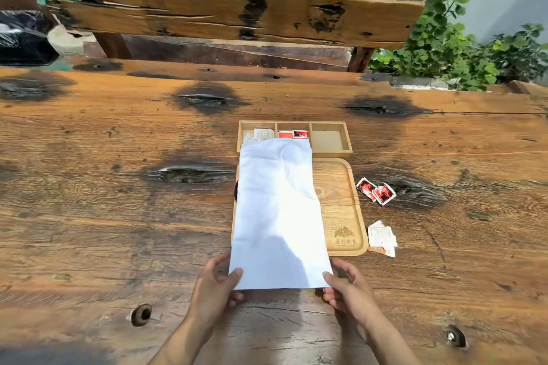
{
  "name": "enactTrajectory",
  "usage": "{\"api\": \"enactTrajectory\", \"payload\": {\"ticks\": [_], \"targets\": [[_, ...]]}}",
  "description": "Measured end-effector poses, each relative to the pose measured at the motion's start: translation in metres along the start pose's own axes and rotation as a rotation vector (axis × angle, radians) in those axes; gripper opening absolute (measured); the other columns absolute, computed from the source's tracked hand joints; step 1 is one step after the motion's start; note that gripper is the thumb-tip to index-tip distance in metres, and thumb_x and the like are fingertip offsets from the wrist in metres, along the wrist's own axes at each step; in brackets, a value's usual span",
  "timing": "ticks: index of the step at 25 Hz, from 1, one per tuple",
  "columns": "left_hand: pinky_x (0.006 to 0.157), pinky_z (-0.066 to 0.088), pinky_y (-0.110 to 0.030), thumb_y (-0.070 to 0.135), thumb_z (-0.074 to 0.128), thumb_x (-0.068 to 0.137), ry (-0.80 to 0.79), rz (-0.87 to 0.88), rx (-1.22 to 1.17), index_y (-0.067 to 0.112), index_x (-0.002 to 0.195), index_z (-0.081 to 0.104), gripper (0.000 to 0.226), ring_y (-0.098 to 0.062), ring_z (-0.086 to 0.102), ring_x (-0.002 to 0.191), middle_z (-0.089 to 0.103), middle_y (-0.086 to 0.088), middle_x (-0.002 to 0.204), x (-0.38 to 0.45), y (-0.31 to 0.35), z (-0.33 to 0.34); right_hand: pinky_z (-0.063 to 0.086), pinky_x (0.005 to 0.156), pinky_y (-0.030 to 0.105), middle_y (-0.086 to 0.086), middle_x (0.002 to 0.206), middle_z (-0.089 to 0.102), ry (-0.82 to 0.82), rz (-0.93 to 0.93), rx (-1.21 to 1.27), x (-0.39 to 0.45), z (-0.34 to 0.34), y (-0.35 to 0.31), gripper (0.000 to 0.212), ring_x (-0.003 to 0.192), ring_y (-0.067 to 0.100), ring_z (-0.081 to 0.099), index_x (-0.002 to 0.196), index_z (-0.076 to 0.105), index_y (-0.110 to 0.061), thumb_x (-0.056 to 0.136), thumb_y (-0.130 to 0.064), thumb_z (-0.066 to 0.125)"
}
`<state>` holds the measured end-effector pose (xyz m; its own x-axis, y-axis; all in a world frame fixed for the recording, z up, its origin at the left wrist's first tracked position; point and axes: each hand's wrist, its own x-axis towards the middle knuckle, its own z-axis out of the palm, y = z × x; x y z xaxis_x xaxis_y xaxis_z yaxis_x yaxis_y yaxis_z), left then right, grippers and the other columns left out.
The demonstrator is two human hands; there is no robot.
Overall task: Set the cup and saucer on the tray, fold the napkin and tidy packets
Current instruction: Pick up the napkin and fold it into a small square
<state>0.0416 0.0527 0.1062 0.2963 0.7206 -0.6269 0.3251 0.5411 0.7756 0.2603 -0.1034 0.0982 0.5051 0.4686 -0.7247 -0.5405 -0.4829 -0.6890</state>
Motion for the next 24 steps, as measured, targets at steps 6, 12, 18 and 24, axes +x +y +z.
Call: {"api": "enactTrajectory", "payload": {"ticks": [6,12,18,24], "targets": [[0.048,0.048,-0.023,0.01,0.067,0.087,-0.101,0.158,-0.046,0.02,0.096,0.075,0.015,-0.024,0.069,0.059,0.072,-0.002,0.075,-0.015,0.025,-0.015,0.055,0.066,0.028,0.01,0.095,0.074,-0.171,-0.101,0.146,-0.021,-0.002,-0.02,0.033,0.059,0.017,0.064,0.105,0.074,-0.016,0.077,0.0,0.068],[0.072,0.058,-0.026,0.002,0.073,0.08,-0.374,0.188,0.024,0.018,0.113,0.067,0.038,-0.022,0.074,0.093,0.076,-0.001,0.106,-0.027,0.051,-0.036,0.058,0.08,0.028,0.019,0.106,0.072,-0.352,-0.165,0.196,-0.035,-0.025,-0.04,0.037,0.094,0.025,0.071,0.106,0.071,-0.003,0.069,0.0,0.071],[0.065,0.046,-0.01,0.009,0.072,0.083,-0.17,0.435,0.219,0.017,0.075,0.076,0.012,-0.008,0.062,0.07,0.07,-0.001,0.08,-0.038,0.064,-0.035,0.055,0.07,0.018,0.006,0.081,0.076,-0.155,-0.413,-0.039,-0.052,-0.019,-0.046,0.035,0.08,0.019,0.07,0.09,0.075,-0.009,0.06,-0.026,0.079],[0.073,0.042,-0.012,0.022,0.061,0.092,-0.229,0.626,0.388,0.01,0.083,0.068,0.017,-0.003,0.063,0.085,0.07,0.013,0.094,-0.043,0.075,-0.039,0.043,0.08,0.017,-0.004,0.092,0.075,-0.039,-0.647,-0.21,-0.068,-0.01,-0.063,0.015,0.089,-0.002,0.064,0.066,0.069,-0.014,0.08,-0.018,0.072]]}}
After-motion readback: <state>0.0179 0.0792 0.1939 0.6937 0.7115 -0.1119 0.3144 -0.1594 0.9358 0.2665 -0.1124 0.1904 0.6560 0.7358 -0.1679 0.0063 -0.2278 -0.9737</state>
